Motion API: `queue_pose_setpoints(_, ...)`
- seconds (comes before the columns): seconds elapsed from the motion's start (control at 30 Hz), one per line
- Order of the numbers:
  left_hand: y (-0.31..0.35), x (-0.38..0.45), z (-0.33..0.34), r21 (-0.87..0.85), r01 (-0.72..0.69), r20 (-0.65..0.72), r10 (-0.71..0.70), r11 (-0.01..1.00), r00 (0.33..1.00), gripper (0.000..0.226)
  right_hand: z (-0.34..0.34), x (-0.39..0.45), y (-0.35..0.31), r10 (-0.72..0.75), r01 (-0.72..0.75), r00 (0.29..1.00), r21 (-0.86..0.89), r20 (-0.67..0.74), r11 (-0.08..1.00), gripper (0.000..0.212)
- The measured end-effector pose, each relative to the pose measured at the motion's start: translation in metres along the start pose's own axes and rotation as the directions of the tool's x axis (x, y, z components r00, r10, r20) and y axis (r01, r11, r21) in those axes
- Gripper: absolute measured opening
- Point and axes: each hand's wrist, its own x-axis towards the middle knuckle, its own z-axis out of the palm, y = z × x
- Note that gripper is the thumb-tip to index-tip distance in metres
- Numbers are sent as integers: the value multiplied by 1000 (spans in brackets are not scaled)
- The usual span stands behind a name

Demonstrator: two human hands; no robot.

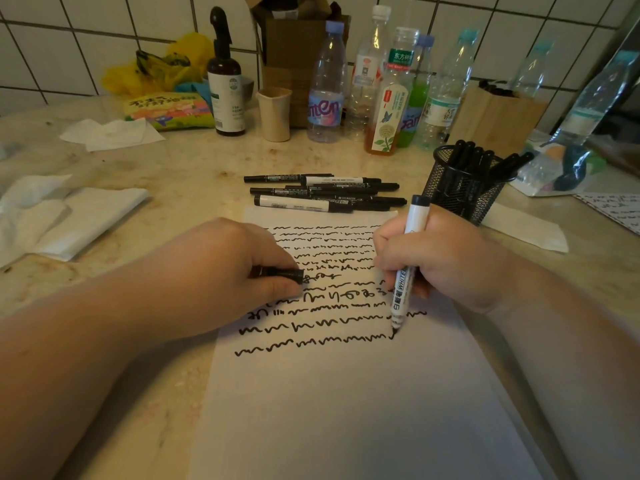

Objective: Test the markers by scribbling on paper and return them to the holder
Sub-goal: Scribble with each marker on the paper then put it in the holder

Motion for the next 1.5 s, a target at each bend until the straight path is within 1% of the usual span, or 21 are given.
queue_pose_setpoints(0.07, 0, 0, 0, 0, 2, 5, -2, 1000, 1000, 39, 0, 0, -1, 11, -11, 1000, -6, 1, 1000, 35)
queue_pose_setpoints(0.2, 0, 0, -1, 2, 5, 6, -5, 1000, 1000, 38, -1, -2, -2, 34, -34, 999, -19, 9, 999, 46)
queue_pose_setpoints(0.27, 1, 0, -1, 4, 8, 5, -8, 1000, 1000, 37, -1, -2, -2, 34, -34, 999, -26, -13, 999, 47)
queue_pose_setpoints(0.4, 1, -1, -1, -2, 12, 1, -12, 1000, 1000, 38, -1, -2, -3, 64, -64, 998, -34, -10, 997, 46)
queue_pose_setpoints(0.57, 3, -2, -3, -37, 17, -6, -18, 999, 1000, 50, -3, -2, -1, 74, -75, 997, -54, -24, 996, 44)
queue_pose_setpoints(0.67, 4, -3, -4, -71, 27, -4, -27, 997, 1000, 46, -3, -3, -2, 68, -68, 998, -51, -9, 996, 46)
queue_pose_setpoints(0.73, 5, -4, -5, -104, 42, -7, -43, 994, 999, 47, -2, -3, -2, 30, -30, 999, -2, -41, 1000, 41)
queue_pose_setpoints(0.8, 6, -4, -5, -119, 45, -20, -47, 992, 999, 49, -3, -2, -1, -24, 34, 994, 97, -102, 995, 30)
queue_pose_setpoints(0.83, 7, -4, -5, -126, 47, -32, -51, 991, 998, 49, -3, -1, 0, -46, 67, 990, 162, -131, 985, 29)
queue_pose_setpoints(0.9, 8, -4, -5, -147, 66, -61, -76, 987, 995, 42, -4, 1, 1, -81, 128, 982, 291, -168, 948, 28)
queue_pose_setpoints(1.0, 9, -4, -4, -140, 70, -96, -84, 988, 992, 30, -1, 2, -1, -115, 173, 981, 420, -158, 891, 21)
queue_pose_setpoints(1.1, 10, -4, -5, -119, 65, -104, -78, 991, 992, 39, 1, 3, -1, -112, 170, 983, 488, -144, 856, 30)
queue_pose_setpoints(1.17, 11, -4, -6, -123, 63, -106, -76, 990, 991, 47, 1, 2, 0, -87, 150, 986, 530, -143, 835, 37)
queue_pose_setpoints(1.2, 11, -4, -6, -126, 65, -109, -79, 990, 991, 48, 1, 2, 0, -76, 139, 987, 540, -139, 830, 38)
queue_pose_setpoints(1.3, 10, -5, -6, -147, 64, -126, -83, 987, 989, 49, 2, 2, 0, -71, 128, 989, 523, -128, 843, 37)
queue_pose_setpoints(1.47, 12, -5, -7, -138, 58, -115, -74, 989, 991, 47, 3, 0, -2, -69, 96, 994, 371, -84, 924, 22)
queue_pose_setpoints(1.5, 12, -5, -7, -136, 65, -111, -80, 989, 991, 46, 3, -1, -2, -62, 88, 995, 357, -83, 930, 23)
